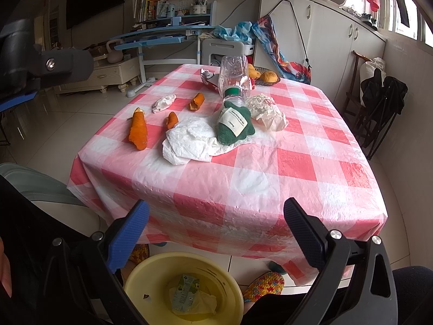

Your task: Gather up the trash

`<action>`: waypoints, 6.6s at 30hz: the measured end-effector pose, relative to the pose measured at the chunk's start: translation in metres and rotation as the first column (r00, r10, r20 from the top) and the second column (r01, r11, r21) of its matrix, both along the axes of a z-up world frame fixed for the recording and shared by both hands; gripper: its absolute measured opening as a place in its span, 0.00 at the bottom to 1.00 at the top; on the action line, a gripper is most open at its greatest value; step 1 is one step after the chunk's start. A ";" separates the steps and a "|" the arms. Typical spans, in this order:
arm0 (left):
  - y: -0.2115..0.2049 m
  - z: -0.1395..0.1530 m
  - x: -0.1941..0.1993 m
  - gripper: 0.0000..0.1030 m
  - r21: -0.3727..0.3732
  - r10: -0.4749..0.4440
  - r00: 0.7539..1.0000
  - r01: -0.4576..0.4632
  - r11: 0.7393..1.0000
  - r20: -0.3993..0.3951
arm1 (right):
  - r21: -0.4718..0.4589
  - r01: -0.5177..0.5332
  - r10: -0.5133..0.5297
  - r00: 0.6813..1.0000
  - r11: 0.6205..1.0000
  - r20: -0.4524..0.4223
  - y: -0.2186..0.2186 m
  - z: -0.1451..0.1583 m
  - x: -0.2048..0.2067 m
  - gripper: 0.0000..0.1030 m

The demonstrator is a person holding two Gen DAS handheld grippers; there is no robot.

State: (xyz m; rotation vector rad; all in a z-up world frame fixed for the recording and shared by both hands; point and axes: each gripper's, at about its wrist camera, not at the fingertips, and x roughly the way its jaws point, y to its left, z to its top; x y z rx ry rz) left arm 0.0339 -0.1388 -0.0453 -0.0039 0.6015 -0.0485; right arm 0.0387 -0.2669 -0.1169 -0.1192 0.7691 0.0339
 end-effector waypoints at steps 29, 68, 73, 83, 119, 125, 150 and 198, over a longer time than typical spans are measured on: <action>0.000 0.000 0.000 0.91 -0.001 0.000 1.000 0.000 1.000 0.000 | 0.000 -0.001 0.001 1.000 1.000 0.000 0.000 0.001 0.000 0.93; 0.000 0.001 0.001 0.91 -0.001 0.000 1.000 0.000 1.000 -0.001 | 0.013 -0.004 0.005 1.000 1.000 -0.008 0.008 -0.003 0.001 0.93; 0.001 0.000 0.001 0.91 0.000 0.001 1.000 -0.001 1.000 -0.002 | 0.016 -0.004 0.004 1.000 1.000 -0.012 0.007 -0.004 0.002 0.93; 0.026 -0.020 0.013 0.91 -0.029 0.053 0.995 -0.055 0.998 -0.083 | 0.047 -0.009 0.010 1.000 0.999 -0.019 0.005 -0.002 0.012 0.93; 0.000 -0.079 0.115 0.91 0.027 0.061 0.955 -0.056 0.998 -0.290 | 0.413 0.022 0.025 0.994 0.910 -0.108 -0.052 -0.022 0.140 0.64; -0.004 -0.087 0.126 0.89 0.040 0.056 0.951 -0.046 0.998 -0.303 | 0.457 0.020 0.038 0.992 0.889 -0.119 -0.060 -0.021 0.143 0.48; 0.039 -0.087 0.124 0.12 -0.270 -0.029 0.944 -0.064 0.961 -0.328 | 0.573 -0.032 0.059 0.998 0.819 -0.028 -0.065 0.014 0.108 0.39; 0.039 -0.043 0.003 0.48 -0.224 -0.123 0.973 0.078 0.971 -0.194 | 0.470 0.082 -0.067 0.997 0.879 -0.050 -0.058 0.019 0.034 0.81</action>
